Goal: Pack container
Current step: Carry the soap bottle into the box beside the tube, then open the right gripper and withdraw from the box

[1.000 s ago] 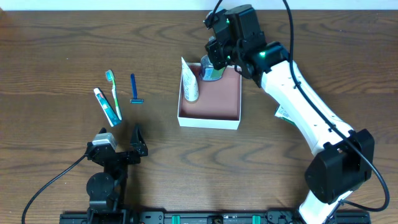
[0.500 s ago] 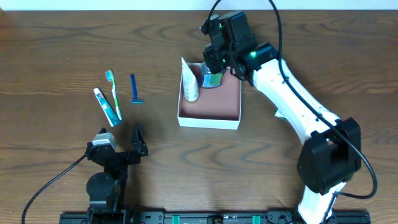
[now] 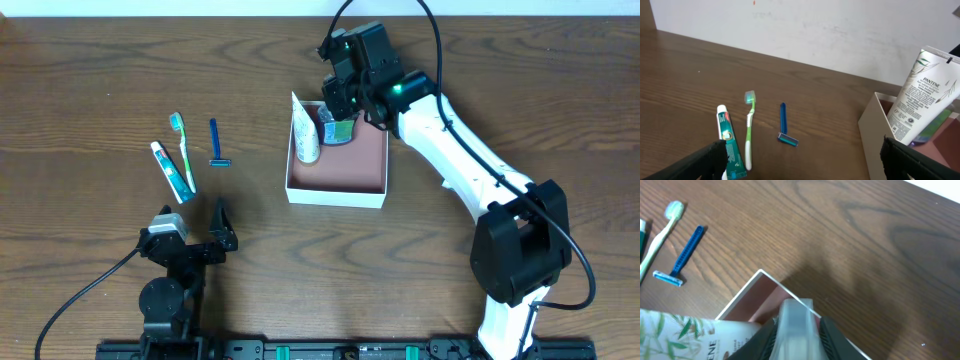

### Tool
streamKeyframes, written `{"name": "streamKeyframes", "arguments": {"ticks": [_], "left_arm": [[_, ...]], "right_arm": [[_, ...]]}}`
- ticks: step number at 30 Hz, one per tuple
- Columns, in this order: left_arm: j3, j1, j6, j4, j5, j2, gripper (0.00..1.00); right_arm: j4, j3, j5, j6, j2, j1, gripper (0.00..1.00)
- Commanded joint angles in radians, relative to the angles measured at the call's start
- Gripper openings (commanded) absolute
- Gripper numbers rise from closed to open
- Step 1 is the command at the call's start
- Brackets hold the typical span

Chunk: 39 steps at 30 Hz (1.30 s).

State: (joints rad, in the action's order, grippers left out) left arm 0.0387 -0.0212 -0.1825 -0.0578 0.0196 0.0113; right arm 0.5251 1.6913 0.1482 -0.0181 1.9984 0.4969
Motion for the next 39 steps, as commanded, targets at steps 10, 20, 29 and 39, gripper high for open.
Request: {"name": "streamKeyframes", "arguments": {"ticks": [10, 20, 29, 39], "left_arm": [[-0.034, 0.005, 0.014, -0.014, -0.004, 0.0, 0.98], [-0.034, 0.005, 0.014, -0.014, -0.004, 0.0, 0.98], [-0.034, 0.005, 0.014, -0.014, -0.004, 0.0, 0.98], [-0.034, 0.005, 0.014, -0.014, -0.004, 0.0, 0.98]], "right_arm": [[-0.002, 0.013, -0.002, 0.016, 0.007, 0.039, 0.36], [0.052, 0.013, -0.059, 0.016, 0.01, 0.039, 0.47], [-0.045, 0.033, -0.094, 0.023, 0.01, 0.032, 0.57], [0.048, 0.222, -0.039, -0.036, 0.01, 0.007, 0.64]]}}
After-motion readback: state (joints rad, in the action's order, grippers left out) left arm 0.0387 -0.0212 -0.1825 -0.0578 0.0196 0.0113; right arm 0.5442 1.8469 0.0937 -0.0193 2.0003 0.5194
